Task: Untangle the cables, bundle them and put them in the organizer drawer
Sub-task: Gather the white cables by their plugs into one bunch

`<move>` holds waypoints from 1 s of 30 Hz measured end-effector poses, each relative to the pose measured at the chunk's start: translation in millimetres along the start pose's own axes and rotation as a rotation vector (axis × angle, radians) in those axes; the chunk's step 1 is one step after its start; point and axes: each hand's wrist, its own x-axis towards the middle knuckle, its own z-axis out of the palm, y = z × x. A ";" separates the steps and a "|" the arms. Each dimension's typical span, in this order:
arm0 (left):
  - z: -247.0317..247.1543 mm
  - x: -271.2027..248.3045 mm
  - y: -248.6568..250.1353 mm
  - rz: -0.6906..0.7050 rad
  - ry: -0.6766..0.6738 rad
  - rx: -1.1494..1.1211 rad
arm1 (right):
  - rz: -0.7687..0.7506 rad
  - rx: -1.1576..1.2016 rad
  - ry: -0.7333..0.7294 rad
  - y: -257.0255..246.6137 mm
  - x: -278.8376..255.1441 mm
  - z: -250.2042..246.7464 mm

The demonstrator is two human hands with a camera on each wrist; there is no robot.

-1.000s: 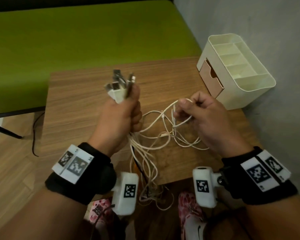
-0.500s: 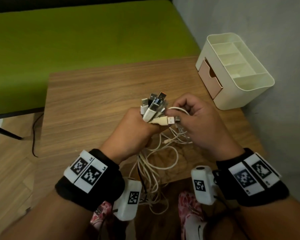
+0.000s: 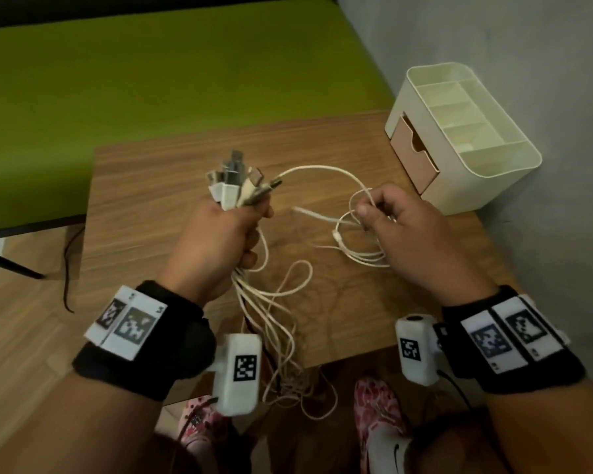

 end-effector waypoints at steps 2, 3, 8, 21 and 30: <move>8.0 -1.7 -2.0 -0.026 -0.014 0.005 | 0.005 0.143 0.010 -5.1 -3.2 1.1; 11.0 -2.8 -2.5 -0.034 -0.020 -0.001 | 0.003 0.184 0.016 -6.0 -4.2 1.8; 16.1 -7.1 -1.7 -0.018 -0.014 0.012 | -0.049 0.181 0.029 -5.8 -5.9 2.2; 3.3 -8.4 4.2 0.158 0.109 0.134 | -0.455 -0.072 0.345 11.7 3.4 6.5; -0.1 -5.9 8.2 -0.106 -0.175 -0.290 | -0.236 0.075 0.186 1.5 -0.8 11.8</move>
